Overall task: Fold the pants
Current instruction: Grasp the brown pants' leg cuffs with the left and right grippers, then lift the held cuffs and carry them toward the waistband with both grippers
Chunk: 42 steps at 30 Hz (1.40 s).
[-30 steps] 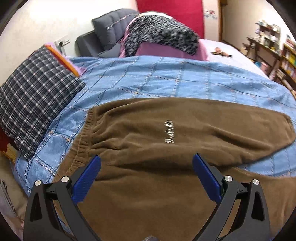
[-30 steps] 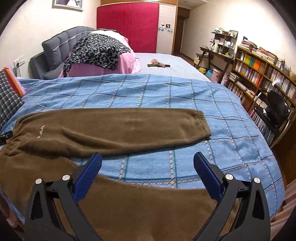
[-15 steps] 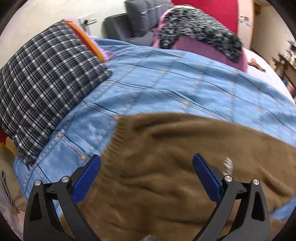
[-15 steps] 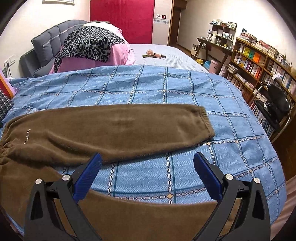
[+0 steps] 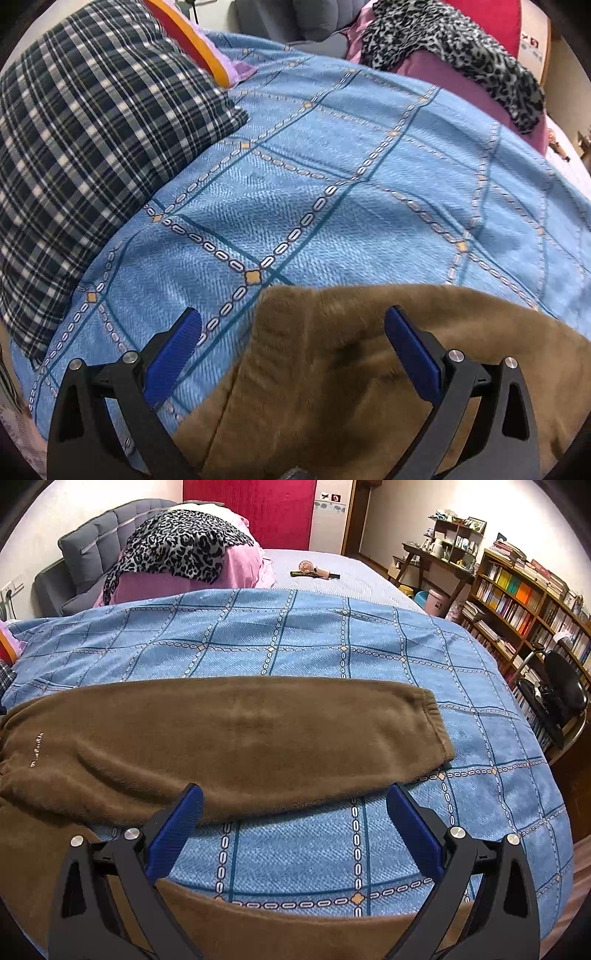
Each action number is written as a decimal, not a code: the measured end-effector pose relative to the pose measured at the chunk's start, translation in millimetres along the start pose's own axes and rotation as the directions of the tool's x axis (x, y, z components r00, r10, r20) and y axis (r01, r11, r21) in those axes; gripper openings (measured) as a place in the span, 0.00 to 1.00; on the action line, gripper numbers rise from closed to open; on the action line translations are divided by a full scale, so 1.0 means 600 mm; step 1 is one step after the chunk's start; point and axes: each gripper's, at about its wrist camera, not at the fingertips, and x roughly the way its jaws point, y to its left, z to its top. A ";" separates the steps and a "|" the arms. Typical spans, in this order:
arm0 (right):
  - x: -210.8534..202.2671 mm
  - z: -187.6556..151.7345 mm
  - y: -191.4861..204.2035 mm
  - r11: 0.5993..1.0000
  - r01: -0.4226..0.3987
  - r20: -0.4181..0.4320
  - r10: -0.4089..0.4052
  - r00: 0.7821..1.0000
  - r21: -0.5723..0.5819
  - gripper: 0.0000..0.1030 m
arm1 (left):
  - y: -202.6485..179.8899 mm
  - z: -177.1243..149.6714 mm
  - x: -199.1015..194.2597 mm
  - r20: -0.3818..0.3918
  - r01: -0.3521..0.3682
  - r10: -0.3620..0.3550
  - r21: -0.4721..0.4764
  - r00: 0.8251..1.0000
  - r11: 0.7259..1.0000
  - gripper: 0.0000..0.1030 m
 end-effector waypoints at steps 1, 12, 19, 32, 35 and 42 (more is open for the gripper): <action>0.004 0.001 -0.001 1.000 0.003 -0.003 -0.003 1.000 0.003 0.97 | 0.001 0.001 0.008 -0.009 -0.004 0.004 -0.005 1.000 1.000 0.95; 0.050 0.012 -0.026 1.000 0.021 -0.021 -0.020 1.000 0.020 0.97 | -0.001 -0.010 0.044 -0.067 0.133 -0.136 -0.041 0.988 0.990 0.70; 0.102 0.038 -0.124 0.988 -0.005 -0.028 0.010 1.000 0.156 0.97 | 0.011 -0.020 0.019 -0.042 0.200 -0.203 -0.059 0.978 0.978 0.41; 0.247 0.144 -0.365 0.909 0.017 -0.060 0.009 0.998 0.417 0.88 | 0.033 -0.024 -0.086 0.064 0.284 -0.280 -0.065 0.958 0.957 0.36; 0.299 0.155 -0.398 0.880 0.006 -0.100 0.047 0.994 0.475 0.81 | 0.036 -0.019 -0.093 0.067 0.301 -0.296 -0.080 0.953 0.950 0.36; 0.373 0.156 -0.419 0.855 0.036 -0.176 0.064 0.982 0.518 0.61 | 0.036 -0.029 -0.110 0.066 0.285 -0.281 -0.068 0.957 0.956 0.36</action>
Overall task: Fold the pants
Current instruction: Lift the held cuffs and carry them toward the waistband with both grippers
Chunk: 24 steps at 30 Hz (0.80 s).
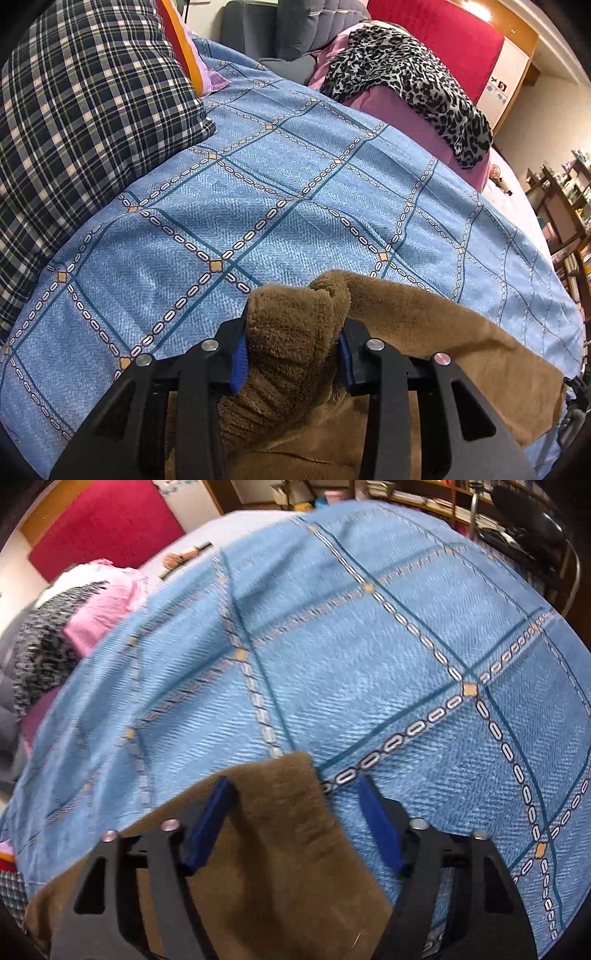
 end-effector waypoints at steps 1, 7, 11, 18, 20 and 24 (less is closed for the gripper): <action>-0.002 0.000 0.005 1.000 0.006 0.009 -0.006 1.000 -0.021 0.48 | 0.001 0.000 -0.001 -0.001 -0.002 0.002 0.000 1.000 1.000 0.36; -0.046 -0.004 0.007 0.998 -0.041 0.056 0.043 0.997 -0.040 0.23 | -0.012 0.001 -0.027 0.026 0.002 -0.003 0.023 1.000 1.000 0.35; -0.101 -0.020 0.004 0.996 -0.041 0.120 0.051 0.991 -0.081 0.23 | -0.005 0.001 -0.056 0.051 0.014 -0.016 0.024 0.999 1.000 0.35; -0.213 -0.073 -0.043 0.993 -0.099 0.210 0.109 0.971 -0.060 0.22 | 0.031 -0.021 -0.121 0.099 0.077 -0.075 -0.014 0.992 0.997 0.35; -0.244 -0.096 -0.060 0.992 -0.120 0.226 0.128 0.966 -0.048 0.22 | 0.045 -0.036 -0.145 0.114 0.101 -0.098 -0.025 0.989 0.995 0.35; -0.303 -0.147 -0.098 0.988 -0.152 0.256 0.154 0.954 -0.029 0.22 | 0.073 -0.075 -0.191 0.138 0.138 -0.131 -0.039 0.982 0.990 0.35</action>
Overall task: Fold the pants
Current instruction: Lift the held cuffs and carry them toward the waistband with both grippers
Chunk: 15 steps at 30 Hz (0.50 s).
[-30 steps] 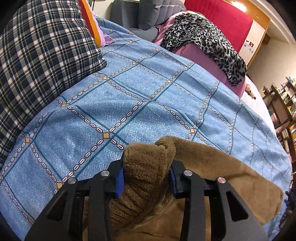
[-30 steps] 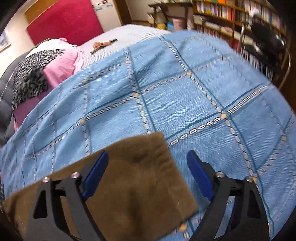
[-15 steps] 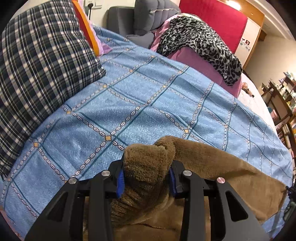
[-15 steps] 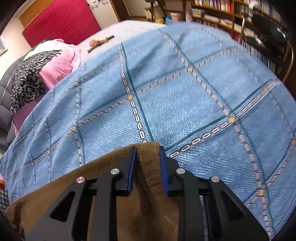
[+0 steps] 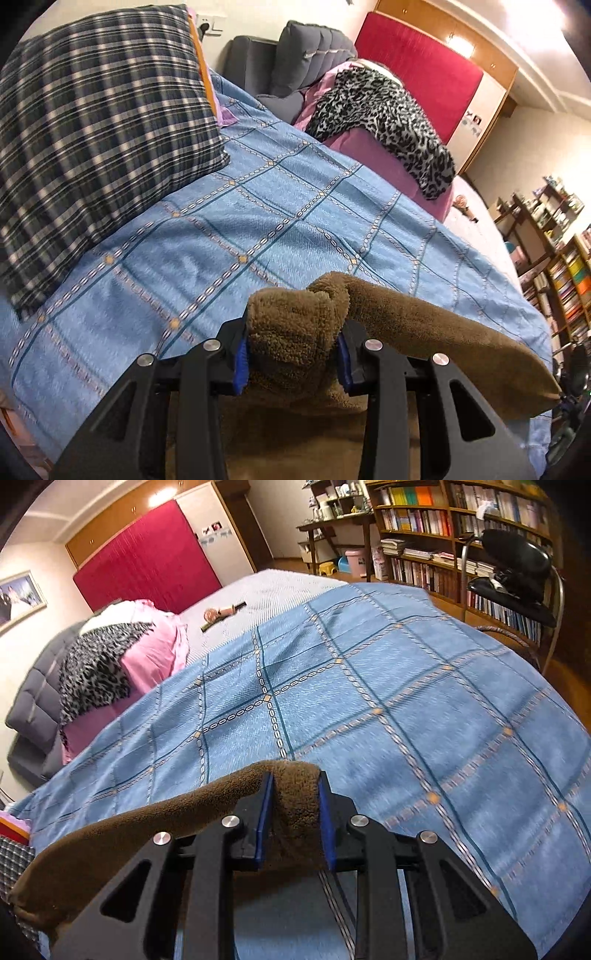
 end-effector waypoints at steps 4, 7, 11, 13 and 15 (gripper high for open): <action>-0.077 -0.050 -0.037 0.999 -0.019 0.030 0.018 0.999 0.031 0.22 | 0.024 -0.036 -0.057 0.025 0.028 -0.027 -0.015 0.999 0.999 0.35; -0.121 -0.087 -0.061 0.999 -0.015 0.044 0.013 0.999 0.034 0.22 | 0.044 -0.067 -0.103 0.050 0.052 -0.050 -0.026 0.997 0.998 0.35; -0.180 -0.148 -0.105 0.998 -0.016 0.061 0.012 0.998 0.059 0.22 | 0.077 -0.122 -0.155 0.068 0.081 -0.077 -0.052 0.995 0.995 0.35; -0.201 -0.180 -0.132 0.996 -0.026 0.057 0.021 0.998 0.085 0.23 | 0.096 -0.153 -0.177 0.075 0.093 -0.088 -0.065 0.993 0.993 0.35; -0.224 -0.221 -0.157 0.994 -0.028 0.052 0.023 0.998 0.101 0.22 | 0.117 -0.180 -0.191 0.078 0.100 -0.094 -0.077 0.993 0.992 0.35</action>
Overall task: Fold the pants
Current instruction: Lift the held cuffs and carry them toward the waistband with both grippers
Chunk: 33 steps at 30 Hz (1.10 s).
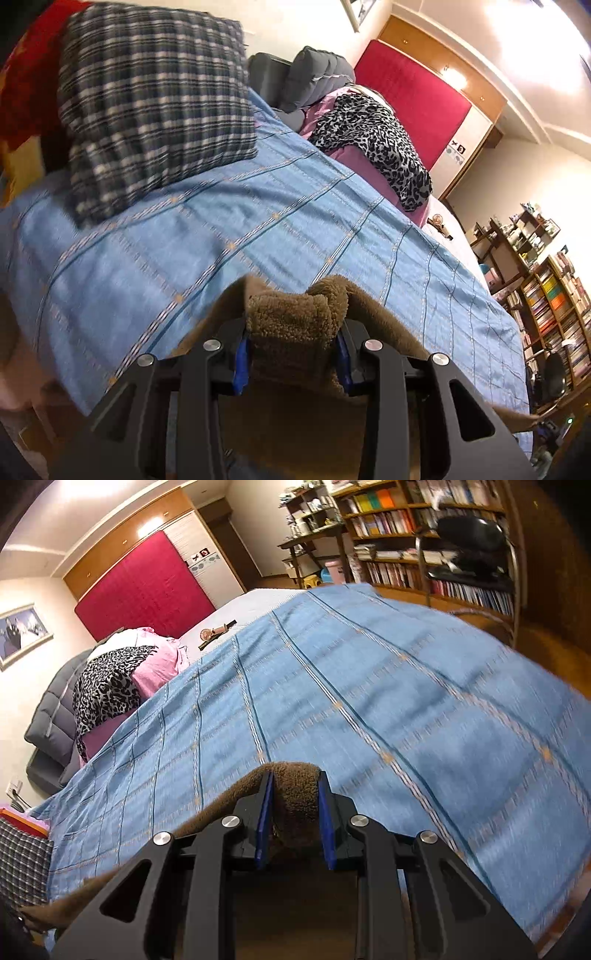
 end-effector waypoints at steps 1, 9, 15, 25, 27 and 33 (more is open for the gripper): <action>-0.008 -0.013 -0.009 1.000 0.001 0.000 -0.001 1.000 0.002 0.23 | 0.010 -0.013 -0.006 -0.002 0.014 -0.014 -0.005 1.000 1.000 0.35; -0.047 -0.107 -0.082 0.997 0.013 -0.031 -0.010 0.999 0.076 0.23 | 0.085 -0.091 -0.009 -0.064 -0.054 0.050 -0.058 0.997 0.997 0.57; -0.073 -0.121 -0.109 0.989 -0.009 -0.028 0.014 1.000 0.150 0.25 | 0.101 -0.103 -0.020 -0.081 -0.076 0.070 -0.077 0.994 0.994 0.66; -0.053 -0.118 -0.093 0.907 -0.230 -0.069 0.270 0.960 0.352 0.72 | 0.114 -0.103 -0.027 -0.114 -0.059 0.045 -0.125 0.993 0.990 0.74; -0.030 -0.114 -0.093 0.886 -0.238 -0.089 0.295 0.951 0.398 0.72 | 0.119 -0.104 -0.027 -0.111 -0.037 0.020 -0.149 0.994 0.988 0.74; 0.026 -0.093 -0.085 0.903 -0.192 -0.113 0.253 0.961 0.384 0.71 | 0.137 -0.107 -0.033 -0.121 -0.013 -0.015 -0.223 0.993 0.975 0.84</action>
